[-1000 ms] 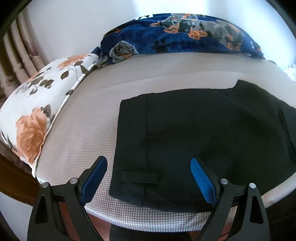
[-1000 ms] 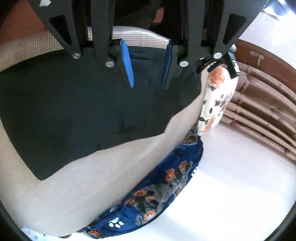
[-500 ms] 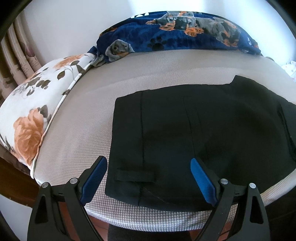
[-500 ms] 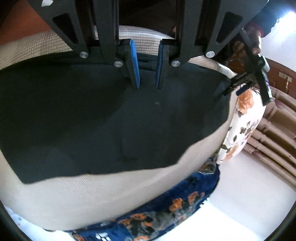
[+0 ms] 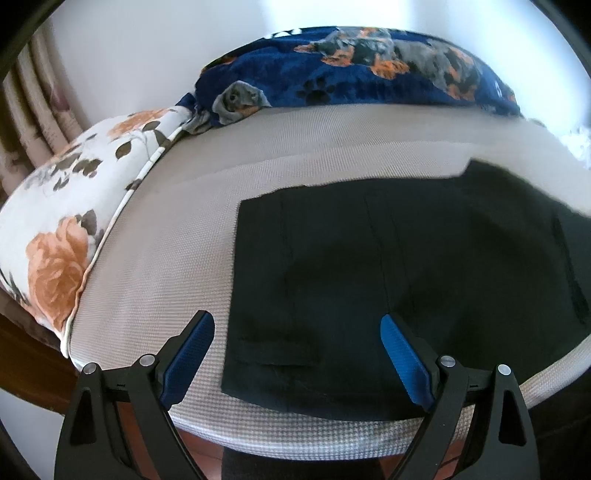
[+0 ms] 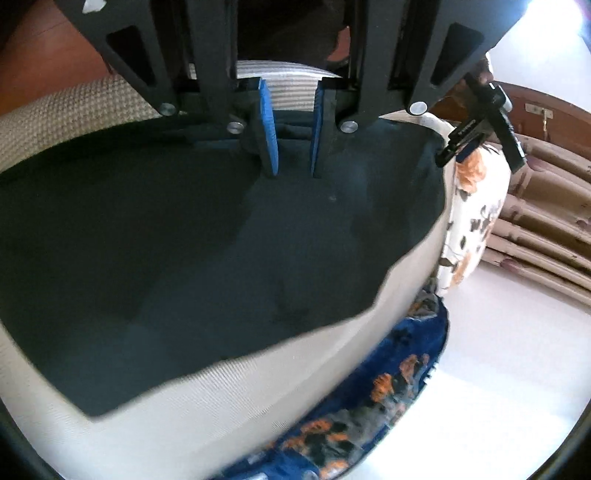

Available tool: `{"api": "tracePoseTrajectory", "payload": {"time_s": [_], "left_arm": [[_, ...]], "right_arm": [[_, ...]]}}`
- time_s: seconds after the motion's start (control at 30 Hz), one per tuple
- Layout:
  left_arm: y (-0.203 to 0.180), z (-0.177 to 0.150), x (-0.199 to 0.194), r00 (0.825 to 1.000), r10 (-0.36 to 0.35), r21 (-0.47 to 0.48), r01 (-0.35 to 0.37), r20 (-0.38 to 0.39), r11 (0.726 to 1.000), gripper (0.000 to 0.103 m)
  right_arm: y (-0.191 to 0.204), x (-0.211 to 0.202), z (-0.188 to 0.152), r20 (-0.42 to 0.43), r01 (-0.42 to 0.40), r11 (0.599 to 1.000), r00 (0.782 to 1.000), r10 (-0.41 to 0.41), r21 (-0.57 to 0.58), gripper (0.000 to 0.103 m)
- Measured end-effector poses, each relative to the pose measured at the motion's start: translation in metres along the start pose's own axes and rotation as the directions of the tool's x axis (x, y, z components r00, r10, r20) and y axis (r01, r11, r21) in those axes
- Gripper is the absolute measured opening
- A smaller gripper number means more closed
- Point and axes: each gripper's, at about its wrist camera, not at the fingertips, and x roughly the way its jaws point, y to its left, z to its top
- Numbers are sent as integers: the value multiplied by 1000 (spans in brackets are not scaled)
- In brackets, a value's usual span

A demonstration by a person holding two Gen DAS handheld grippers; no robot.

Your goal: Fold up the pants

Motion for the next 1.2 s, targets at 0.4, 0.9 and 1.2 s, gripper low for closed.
{"api": "tracePoseTrajectory", "payload": {"time_s": [0.4, 0.9, 1.2], "left_arm": [[104, 9, 27, 924, -368, -285, 327, -104, 901, 59], [116, 22, 82, 604, -774, -291, 718, -189, 632, 58], [107, 37, 97, 557, -814, -279, 765, -163, 580, 54]], "right_arm": [[58, -2, -24, -24, -74, 984, 997, 71, -165, 21], [47, 14, -29, -53, -76, 991, 996, 71, -114, 22], [47, 22, -31, -59, -77, 991, 996, 71, -109, 24]]}}
